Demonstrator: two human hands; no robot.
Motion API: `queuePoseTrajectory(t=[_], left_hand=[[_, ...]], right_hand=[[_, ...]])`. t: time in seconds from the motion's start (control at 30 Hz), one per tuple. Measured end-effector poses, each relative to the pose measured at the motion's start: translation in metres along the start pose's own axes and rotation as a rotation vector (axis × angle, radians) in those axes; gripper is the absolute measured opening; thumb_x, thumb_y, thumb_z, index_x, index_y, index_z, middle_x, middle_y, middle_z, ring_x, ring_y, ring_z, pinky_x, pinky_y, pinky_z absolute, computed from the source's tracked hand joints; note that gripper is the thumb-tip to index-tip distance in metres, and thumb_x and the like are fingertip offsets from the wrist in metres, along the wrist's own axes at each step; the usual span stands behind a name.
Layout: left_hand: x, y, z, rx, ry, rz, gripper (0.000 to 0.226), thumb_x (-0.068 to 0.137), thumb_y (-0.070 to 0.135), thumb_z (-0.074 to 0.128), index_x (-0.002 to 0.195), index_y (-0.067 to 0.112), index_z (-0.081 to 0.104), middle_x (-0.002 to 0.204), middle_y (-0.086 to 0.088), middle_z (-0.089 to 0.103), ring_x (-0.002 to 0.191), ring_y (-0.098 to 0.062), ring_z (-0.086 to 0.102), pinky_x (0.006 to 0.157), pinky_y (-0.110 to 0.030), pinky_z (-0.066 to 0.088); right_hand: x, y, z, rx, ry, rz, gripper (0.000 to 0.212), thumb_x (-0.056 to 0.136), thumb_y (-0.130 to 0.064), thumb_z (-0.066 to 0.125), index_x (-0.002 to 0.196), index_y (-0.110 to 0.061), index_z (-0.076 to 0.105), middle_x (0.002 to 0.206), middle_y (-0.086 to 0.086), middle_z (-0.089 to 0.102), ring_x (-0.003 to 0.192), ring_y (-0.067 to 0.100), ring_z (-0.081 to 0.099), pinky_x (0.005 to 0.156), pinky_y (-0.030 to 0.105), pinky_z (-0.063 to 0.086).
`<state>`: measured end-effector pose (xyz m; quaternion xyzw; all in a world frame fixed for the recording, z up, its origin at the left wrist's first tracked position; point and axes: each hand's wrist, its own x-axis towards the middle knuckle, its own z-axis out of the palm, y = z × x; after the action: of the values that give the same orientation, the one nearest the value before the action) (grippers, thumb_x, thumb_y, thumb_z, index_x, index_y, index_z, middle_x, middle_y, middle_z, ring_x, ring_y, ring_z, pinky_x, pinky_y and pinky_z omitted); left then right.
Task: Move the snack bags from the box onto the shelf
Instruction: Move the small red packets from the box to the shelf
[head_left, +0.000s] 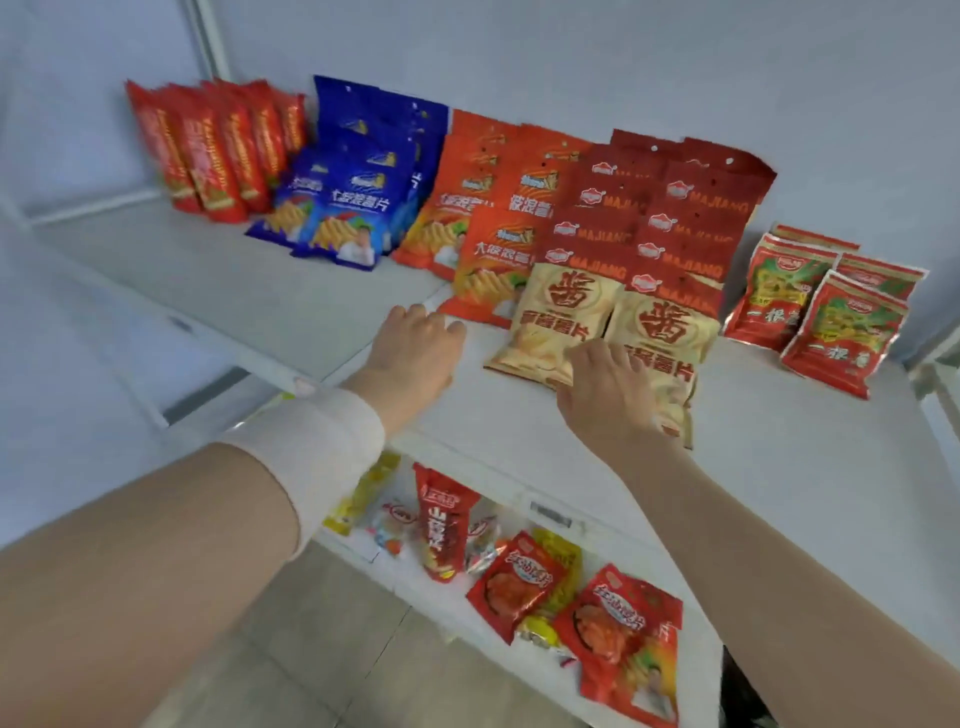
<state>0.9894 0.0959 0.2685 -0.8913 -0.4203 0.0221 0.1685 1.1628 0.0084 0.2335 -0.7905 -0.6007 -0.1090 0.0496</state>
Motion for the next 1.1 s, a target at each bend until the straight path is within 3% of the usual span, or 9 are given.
queuePoseTrajectory(t=[0.27, 0.33, 0.4, 0.5, 0.67, 0.77, 0.83, 0.9, 1.1], left_hand=[[-0.191, -0.202, 0.085, -0.019, -0.179, -0.377, 0.034, 0.092, 0.019, 0.050, 0.125, 0.012, 0.046, 0.123, -0.009, 0.055, 0.115, -0.029, 0.048, 0.091, -0.035, 0.036], [-0.249, -0.255, 0.116, -0.032, -0.222, -0.462, 0.036, 0.092, 0.020, 0.050, 0.127, 0.014, 0.045, 0.121, -0.007, 0.055, 0.114, -0.028, 0.048, 0.090, -0.034, 0.036], [-0.311, -0.302, 0.152, -0.054, -0.282, -0.548, 0.039, 0.091, 0.020, 0.052, 0.128, 0.013, 0.044, 0.121, -0.007, 0.054, 0.114, -0.029, 0.048, 0.091, -0.034, 0.035], [-0.405, -0.360, 0.201, -0.102, -0.389, -0.678, 0.038, 0.093, 0.027, 0.052, 0.126, 0.011, 0.045, 0.123, -0.009, 0.053, 0.116, -0.029, 0.048, 0.093, -0.036, 0.035], [-0.529, -0.428, 0.263, -0.146, -0.511, -0.861, 0.040, 0.093, 0.025, 0.050, 0.130, 0.011, 0.042, 0.129, -0.012, 0.051, 0.121, -0.030, 0.045, 0.100, -0.039, 0.035], [-0.582, -0.460, 0.301, -0.224, -0.551, -0.979, 0.042, 0.093, 0.030, 0.054, 0.129, 0.014, 0.043, 0.130, -0.009, 0.052, 0.122, -0.028, 0.047, 0.103, -0.039, 0.036], [-0.608, -0.480, 0.328, -0.293, -0.577, -1.056, 0.046, 0.091, 0.037, 0.056, 0.129, 0.016, 0.044, 0.130, -0.007, 0.054, 0.122, -0.026, 0.048, 0.103, -0.037, 0.037], [-0.630, -0.501, 0.357, -0.342, -0.607, -1.140, 0.050, 0.089, 0.042, 0.058, 0.130, 0.017, 0.044, 0.131, -0.005, 0.054, 0.122, -0.024, 0.049, 0.103, -0.036, 0.038], [-0.675, -0.559, 0.463, -0.482, -0.701, -1.275, 0.048, 0.089, 0.038, 0.058, 0.130, 0.018, 0.042, 0.128, -0.005, 0.055, 0.119, -0.024, 0.051, 0.101, -0.035, 0.040]], right_hand=[[-0.006, -0.270, 0.008, -0.034, -0.060, -0.379, 0.047, 0.094, -0.033, 0.045, 0.135, -0.012, 0.039, 0.136, 0.009, 0.042, 0.125, 0.028, 0.039, 0.100, 0.038, 0.032], [-0.017, -0.352, 0.018, -0.078, -0.055, -0.477, 0.050, 0.078, -0.033, 0.067, 0.118, -0.005, 0.056, 0.118, 0.015, 0.057, 0.108, 0.032, 0.055, 0.086, 0.039, 0.045], [-0.033, -0.434, 0.035, -0.092, -0.021, -0.583, 0.051, 0.046, -0.029, 0.087, 0.086, -0.004, 0.067, 0.085, 0.016, 0.067, 0.076, 0.033, 0.065, 0.060, 0.036, 0.052], [-0.068, -0.549, 0.066, -0.029, -0.076, -0.737, 0.044, 0.042, -0.024, 0.086, 0.078, -0.007, 0.068, 0.072, 0.011, 0.064, 0.062, 0.031, 0.062, 0.049, 0.034, 0.048], [-0.124, -0.694, 0.090, 0.015, -0.194, -0.962, 0.032, 0.062, -0.026, 0.078, 0.088, -0.010, 0.068, 0.084, 0.009, 0.066, 0.075, 0.029, 0.064, 0.062, 0.037, 0.051], [-0.145, -0.768, 0.100, 0.016, -0.226, -1.050, 0.027, 0.078, -0.027, 0.053, 0.094, -0.010, 0.066, 0.089, 0.009, 0.065, 0.080, 0.029, 0.063, 0.067, 0.040, 0.050], [-0.156, -0.813, 0.115, 0.052, -0.335, -1.101, 0.034, 0.090, -0.029, 0.042, 0.114, -0.010, 0.057, 0.111, 0.010, 0.059, 0.100, 0.029, 0.057, 0.083, 0.040, 0.046], [-0.163, -0.853, 0.141, 0.097, -0.441, -1.131, 0.039, 0.095, -0.034, 0.042, 0.130, -0.017, 0.044, 0.131, 0.004, 0.048, 0.118, 0.023, 0.047, 0.097, 0.035, 0.037], [-0.171, -0.935, 0.251, -0.049, -0.716, -1.112, 0.044, 0.095, -0.035, 0.044, 0.133, -0.013, 0.039, 0.134, 0.007, 0.044, 0.122, 0.024, 0.043, 0.100, 0.036, 0.036]])
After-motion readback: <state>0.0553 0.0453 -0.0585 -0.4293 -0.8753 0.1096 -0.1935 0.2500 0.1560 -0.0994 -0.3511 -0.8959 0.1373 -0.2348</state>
